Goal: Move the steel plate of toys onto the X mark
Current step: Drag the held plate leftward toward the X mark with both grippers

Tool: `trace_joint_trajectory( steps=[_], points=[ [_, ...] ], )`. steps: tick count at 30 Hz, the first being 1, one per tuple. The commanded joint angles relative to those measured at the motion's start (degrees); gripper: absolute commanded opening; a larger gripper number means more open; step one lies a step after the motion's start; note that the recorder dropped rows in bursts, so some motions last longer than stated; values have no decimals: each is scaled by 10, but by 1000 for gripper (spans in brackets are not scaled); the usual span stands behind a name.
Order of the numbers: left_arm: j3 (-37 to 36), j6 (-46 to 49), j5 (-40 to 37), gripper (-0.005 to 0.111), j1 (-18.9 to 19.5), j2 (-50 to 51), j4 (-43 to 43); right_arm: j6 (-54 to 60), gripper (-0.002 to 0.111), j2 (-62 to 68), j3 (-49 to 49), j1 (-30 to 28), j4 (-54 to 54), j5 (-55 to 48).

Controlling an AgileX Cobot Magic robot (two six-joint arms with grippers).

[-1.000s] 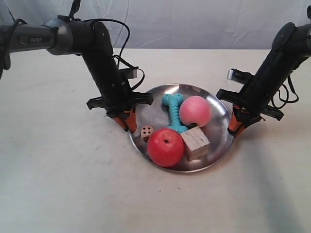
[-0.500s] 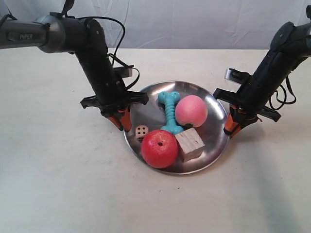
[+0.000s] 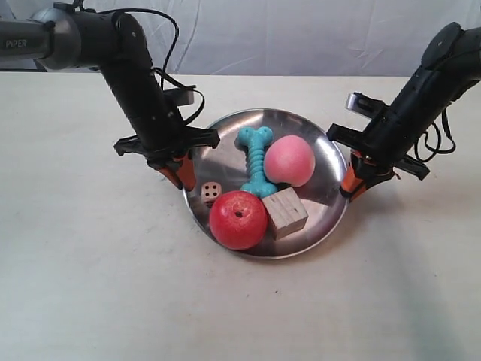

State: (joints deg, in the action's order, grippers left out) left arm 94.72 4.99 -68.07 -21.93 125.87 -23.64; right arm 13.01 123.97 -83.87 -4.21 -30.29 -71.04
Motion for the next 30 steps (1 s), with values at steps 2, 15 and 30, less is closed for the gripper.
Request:
trace_joint_trajectory(
  steps=[2, 15, 30],
  points=[
    [-5, 15, -19, 0, 10, -14, 34, 3, -1, -9, 1, 7, -6, 11],
    [-41, 24, -19, 0, 85, -37, 73, -1, -1, 71, -122, 123, -66, 11],
    [-39, 28, -19, 0, 144, 44, 80, -13, -1, 155, -205, 123, -122, 11]
  ],
)
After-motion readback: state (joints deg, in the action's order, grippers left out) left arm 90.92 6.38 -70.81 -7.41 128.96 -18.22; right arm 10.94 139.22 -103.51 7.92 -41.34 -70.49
